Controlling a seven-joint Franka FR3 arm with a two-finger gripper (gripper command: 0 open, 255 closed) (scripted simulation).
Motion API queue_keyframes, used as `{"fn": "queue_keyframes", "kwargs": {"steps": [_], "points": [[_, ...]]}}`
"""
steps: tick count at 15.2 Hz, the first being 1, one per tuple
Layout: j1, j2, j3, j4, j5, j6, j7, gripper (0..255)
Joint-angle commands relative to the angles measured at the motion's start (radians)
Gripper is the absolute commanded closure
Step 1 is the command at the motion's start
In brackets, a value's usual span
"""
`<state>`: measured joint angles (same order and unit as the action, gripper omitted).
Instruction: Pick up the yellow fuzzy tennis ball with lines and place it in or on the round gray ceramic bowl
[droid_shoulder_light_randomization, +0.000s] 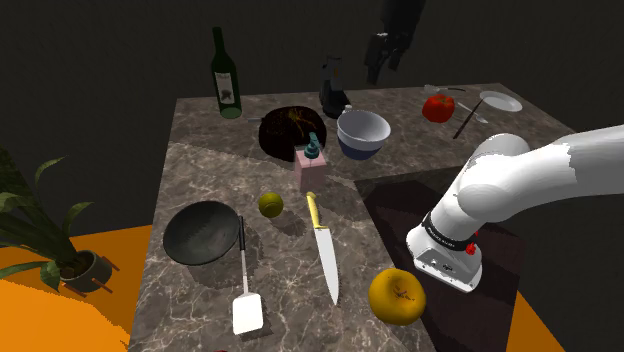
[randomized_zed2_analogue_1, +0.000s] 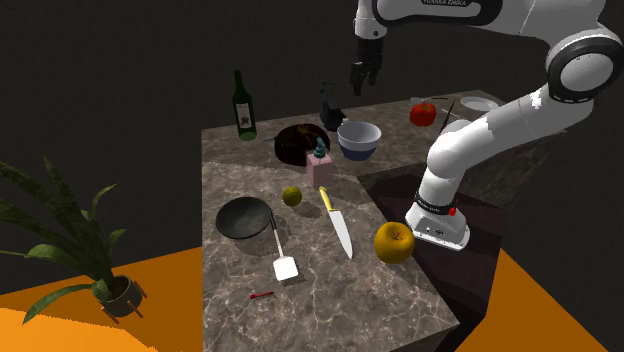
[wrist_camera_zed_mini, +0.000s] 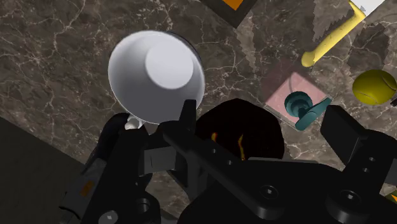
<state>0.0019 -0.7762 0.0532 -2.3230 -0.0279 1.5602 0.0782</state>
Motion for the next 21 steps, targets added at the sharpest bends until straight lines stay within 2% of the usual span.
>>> {"fn": "queue_keyframes", "kwargs": {"steps": [1, 11, 16, 21], "points": [[0.000, 0.000, 0.000, 0.000, 0.000, 0.000, 0.000, 0], [0.037, 0.142, 0.183, -0.114, 0.098, 0.230, 0.232, 0], [0.047, 0.271, 0.277, -0.120, 0.124, 0.352, 0.350, 0], [0.046, 0.433, 0.369, -0.091, 0.114, 0.471, 0.480, 0]]}}
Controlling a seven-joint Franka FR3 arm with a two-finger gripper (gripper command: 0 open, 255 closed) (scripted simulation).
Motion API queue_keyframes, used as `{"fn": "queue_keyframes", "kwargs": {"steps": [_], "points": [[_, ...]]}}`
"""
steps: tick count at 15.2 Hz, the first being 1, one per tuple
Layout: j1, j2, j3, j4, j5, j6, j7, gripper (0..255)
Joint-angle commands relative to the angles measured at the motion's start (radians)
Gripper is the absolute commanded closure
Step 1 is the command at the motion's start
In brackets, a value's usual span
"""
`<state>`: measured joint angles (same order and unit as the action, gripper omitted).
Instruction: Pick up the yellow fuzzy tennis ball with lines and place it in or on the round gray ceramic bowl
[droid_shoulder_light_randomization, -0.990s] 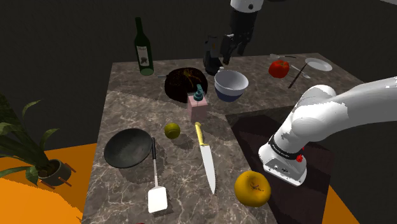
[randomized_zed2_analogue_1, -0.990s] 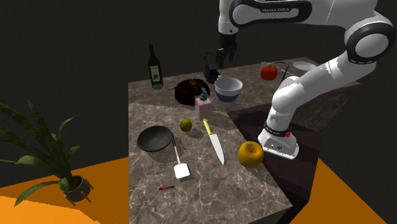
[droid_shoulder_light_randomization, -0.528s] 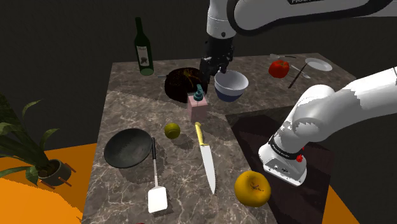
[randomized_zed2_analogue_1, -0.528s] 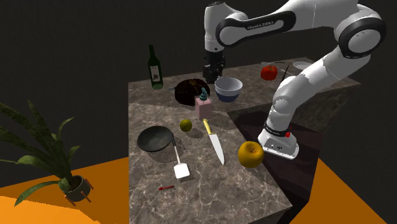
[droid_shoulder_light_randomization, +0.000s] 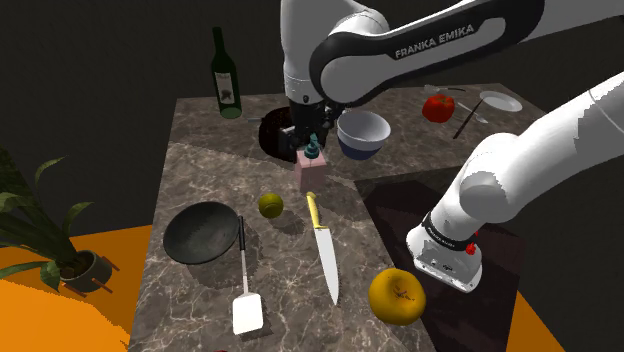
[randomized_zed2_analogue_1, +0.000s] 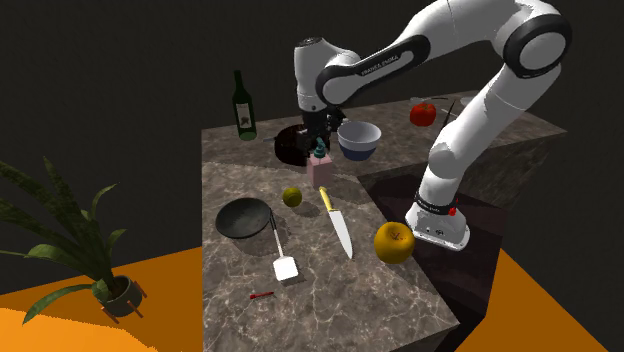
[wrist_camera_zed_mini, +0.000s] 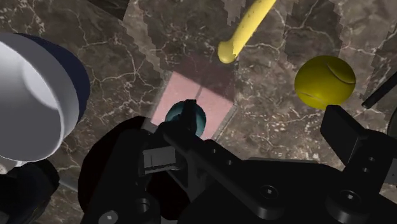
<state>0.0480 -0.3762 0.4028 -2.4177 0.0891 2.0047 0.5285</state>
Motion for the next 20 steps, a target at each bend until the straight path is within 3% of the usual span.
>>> {"fn": "queue_keyframes", "kwargs": {"steps": [1, 5, 10, 20], "points": [[-0.001, 0.069, 0.037, 0.014, -0.010, 0.049, 0.057, 0], [-0.006, 0.226, 0.101, 0.067, -0.064, 0.130, 0.179, 0], [0.008, 0.445, 0.147, 0.166, -0.184, 0.203, 0.352, 0], [0.021, 0.535, 0.132, 0.137, -0.253, 0.305, 0.409, 0]]}}
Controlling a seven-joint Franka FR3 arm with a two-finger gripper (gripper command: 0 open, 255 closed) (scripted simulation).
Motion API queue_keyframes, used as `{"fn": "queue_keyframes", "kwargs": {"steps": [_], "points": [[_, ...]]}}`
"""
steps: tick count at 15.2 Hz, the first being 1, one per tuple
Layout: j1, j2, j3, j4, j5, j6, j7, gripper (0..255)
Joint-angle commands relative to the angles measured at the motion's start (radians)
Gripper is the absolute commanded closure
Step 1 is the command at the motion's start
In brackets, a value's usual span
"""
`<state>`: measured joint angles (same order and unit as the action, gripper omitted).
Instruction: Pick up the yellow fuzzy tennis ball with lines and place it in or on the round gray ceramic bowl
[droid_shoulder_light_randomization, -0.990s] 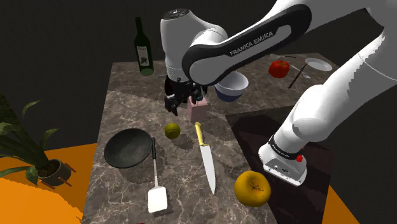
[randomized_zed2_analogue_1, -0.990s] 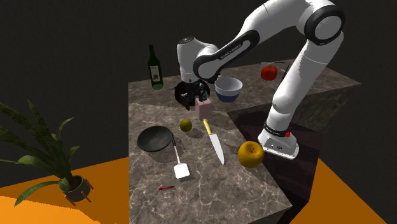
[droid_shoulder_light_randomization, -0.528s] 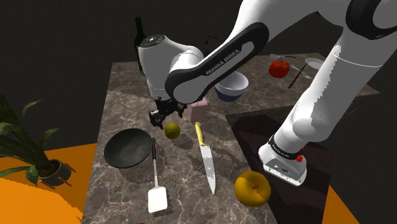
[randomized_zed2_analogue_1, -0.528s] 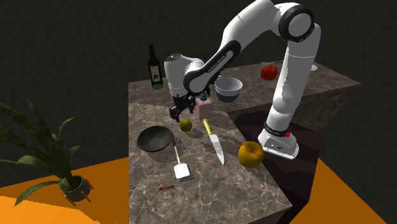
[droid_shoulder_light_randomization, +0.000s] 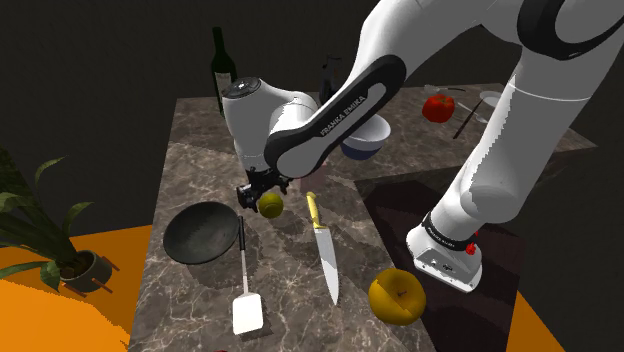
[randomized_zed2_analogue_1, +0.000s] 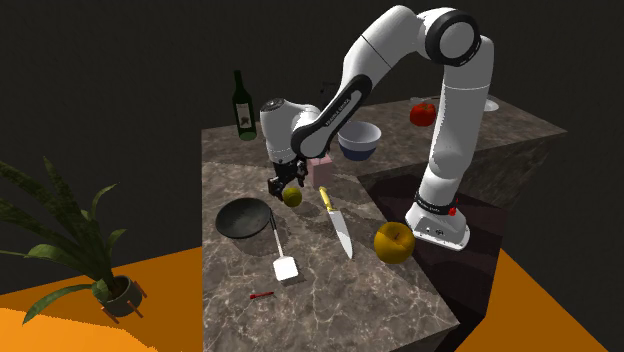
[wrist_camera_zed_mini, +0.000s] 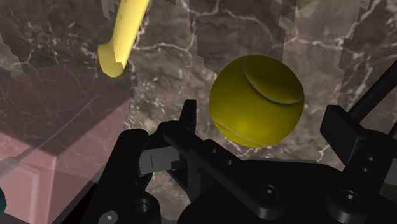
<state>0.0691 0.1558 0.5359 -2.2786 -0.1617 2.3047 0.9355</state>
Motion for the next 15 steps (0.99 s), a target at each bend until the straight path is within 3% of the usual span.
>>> {"fn": "queue_keyframes", "kwargs": {"steps": [1, 6, 7, 15], "points": [[0.000, 0.003, -0.001, -0.002, -0.003, 0.005, 0.002, 0], [0.000, 0.003, -0.001, -0.002, -0.003, 0.004, 0.002, 0], [0.000, 0.003, -0.001, -0.002, -0.003, 0.004, 0.002, 255], [0.000, 0.003, -0.001, -0.002, -0.003, 0.004, 0.002, 255]]}}
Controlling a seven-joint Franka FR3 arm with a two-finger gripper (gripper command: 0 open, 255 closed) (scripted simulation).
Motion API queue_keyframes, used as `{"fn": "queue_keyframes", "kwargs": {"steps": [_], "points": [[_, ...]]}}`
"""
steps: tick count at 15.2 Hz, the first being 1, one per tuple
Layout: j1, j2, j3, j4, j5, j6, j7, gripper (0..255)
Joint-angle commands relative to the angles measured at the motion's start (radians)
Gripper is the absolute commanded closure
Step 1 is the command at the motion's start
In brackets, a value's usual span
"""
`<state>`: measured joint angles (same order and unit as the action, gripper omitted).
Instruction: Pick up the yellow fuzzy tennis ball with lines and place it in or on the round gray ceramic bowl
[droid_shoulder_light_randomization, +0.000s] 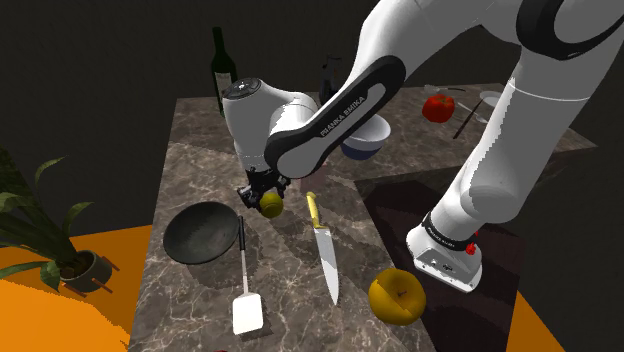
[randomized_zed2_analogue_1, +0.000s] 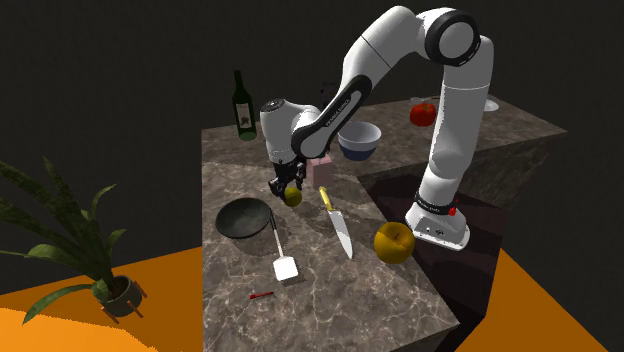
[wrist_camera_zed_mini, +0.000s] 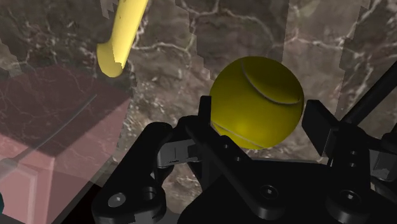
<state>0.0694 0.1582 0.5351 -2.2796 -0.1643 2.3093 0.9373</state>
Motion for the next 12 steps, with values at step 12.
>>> {"fn": "queue_keyframes", "kwargs": {"steps": [12], "points": [[-0.013, -0.113, 0.015, 0.043, 0.087, -0.136, -0.066, 255]]}}
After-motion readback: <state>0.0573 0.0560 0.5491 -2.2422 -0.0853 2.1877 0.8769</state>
